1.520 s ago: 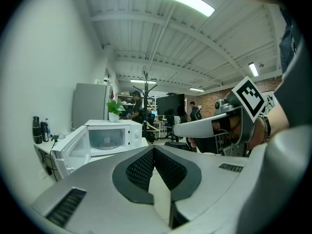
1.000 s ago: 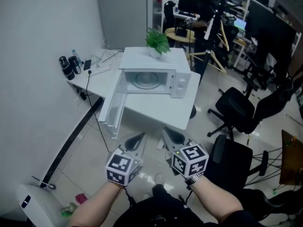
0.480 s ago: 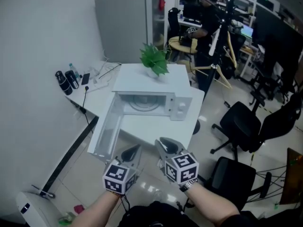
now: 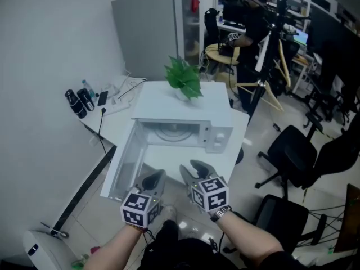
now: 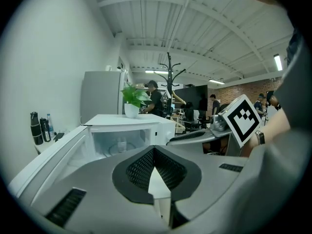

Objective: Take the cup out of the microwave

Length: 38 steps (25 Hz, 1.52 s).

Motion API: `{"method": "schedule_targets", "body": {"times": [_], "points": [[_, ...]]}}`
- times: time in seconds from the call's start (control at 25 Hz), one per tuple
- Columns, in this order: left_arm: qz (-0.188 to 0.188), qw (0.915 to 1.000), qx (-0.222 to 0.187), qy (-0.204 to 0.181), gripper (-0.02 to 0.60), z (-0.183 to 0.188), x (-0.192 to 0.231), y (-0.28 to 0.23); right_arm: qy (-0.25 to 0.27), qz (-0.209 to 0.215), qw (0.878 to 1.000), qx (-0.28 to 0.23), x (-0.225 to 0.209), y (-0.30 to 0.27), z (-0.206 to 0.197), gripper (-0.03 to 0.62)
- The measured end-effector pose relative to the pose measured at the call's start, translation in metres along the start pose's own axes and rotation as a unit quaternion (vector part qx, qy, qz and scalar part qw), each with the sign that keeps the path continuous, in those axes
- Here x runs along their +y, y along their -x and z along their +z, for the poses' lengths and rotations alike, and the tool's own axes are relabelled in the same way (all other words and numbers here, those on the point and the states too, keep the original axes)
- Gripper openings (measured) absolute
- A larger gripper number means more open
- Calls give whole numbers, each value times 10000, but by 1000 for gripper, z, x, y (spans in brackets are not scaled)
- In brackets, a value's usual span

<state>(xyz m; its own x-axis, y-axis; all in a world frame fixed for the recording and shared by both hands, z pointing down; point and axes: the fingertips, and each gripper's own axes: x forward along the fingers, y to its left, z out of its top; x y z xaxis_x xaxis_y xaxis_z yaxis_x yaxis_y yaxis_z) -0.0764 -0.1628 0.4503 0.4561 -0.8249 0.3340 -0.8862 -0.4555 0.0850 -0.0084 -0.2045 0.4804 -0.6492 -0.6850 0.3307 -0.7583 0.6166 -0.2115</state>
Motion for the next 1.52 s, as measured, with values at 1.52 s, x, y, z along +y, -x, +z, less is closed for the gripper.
{"method": "schedule_targets", "body": {"times": [1.52], "points": [[-351, 9974, 621, 88, -5, 2, 138, -164, 306, -908, 9932, 655, -138, -280, -29, 428]]}}
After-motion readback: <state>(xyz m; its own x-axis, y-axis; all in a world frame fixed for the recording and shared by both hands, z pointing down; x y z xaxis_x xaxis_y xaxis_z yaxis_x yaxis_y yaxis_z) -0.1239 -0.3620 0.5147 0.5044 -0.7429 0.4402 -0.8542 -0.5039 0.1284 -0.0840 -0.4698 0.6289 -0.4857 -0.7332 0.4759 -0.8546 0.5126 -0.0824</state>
